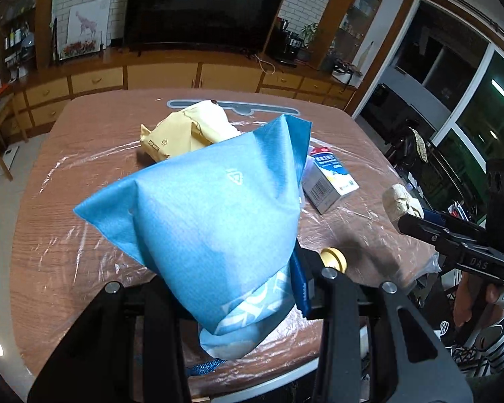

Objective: Collect trash
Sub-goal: 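Carry the blue bag and white bundle over the trash bin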

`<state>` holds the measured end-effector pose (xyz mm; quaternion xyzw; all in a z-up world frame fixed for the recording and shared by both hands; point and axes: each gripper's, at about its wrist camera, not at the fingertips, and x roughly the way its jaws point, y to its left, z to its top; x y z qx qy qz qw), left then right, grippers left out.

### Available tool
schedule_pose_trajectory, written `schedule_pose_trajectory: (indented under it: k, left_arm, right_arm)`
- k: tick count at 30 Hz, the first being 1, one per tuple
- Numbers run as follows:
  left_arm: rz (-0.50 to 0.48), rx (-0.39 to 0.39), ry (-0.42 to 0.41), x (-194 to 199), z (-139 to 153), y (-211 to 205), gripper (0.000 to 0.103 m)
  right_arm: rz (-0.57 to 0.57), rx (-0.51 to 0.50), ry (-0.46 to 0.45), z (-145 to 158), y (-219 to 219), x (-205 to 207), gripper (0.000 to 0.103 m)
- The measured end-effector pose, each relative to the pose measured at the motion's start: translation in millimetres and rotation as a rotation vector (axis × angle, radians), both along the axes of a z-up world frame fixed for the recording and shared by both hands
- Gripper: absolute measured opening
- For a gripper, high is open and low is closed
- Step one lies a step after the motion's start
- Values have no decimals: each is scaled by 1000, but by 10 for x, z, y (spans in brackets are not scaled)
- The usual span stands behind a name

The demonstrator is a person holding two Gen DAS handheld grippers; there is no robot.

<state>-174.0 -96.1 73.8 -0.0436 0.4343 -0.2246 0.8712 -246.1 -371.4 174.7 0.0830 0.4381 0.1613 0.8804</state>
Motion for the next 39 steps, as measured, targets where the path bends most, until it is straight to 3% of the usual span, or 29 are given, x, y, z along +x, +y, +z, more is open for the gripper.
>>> schedule_pose_trajectory:
  k: [12, 24, 39]
  left_arm:
    - [-69, -13, -23, -309, 143, 27, 41]
    - [-225, -52, -35, -738, 302, -58, 41]
    - [-322, 6, 46, -1177, 9, -269, 41]
  right_arm:
    - [63, 20, -1, 124, 170, -365, 50]
    - [63, 39, 25, 118, 163, -657, 50]
    - [101, 49, 96, -71, 284, -1015, 50]
